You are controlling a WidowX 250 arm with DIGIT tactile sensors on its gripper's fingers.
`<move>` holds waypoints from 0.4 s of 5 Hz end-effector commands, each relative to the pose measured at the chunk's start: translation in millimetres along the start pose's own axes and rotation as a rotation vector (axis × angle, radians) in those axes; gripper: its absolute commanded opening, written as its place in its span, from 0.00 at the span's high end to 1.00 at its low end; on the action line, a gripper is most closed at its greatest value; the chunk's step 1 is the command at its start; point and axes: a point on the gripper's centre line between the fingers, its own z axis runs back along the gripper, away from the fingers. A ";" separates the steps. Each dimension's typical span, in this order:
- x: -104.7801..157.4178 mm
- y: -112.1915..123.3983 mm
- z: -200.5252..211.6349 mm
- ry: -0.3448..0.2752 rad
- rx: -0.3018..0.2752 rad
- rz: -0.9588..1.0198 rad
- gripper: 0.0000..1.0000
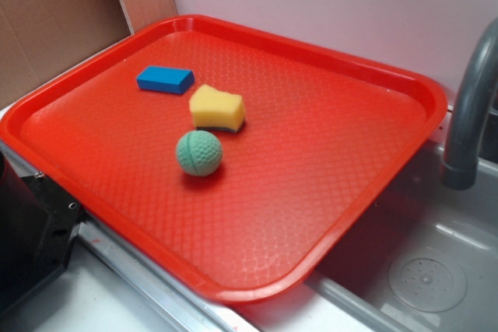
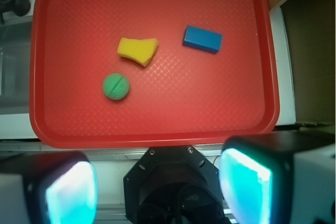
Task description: Grab the green ball.
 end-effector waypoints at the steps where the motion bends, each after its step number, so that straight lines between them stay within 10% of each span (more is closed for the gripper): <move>1: 0.0 0.0 0.0 0.000 0.000 0.000 0.00; 2: 7.7 0.3 -5.3 0.023 0.002 0.044 0.00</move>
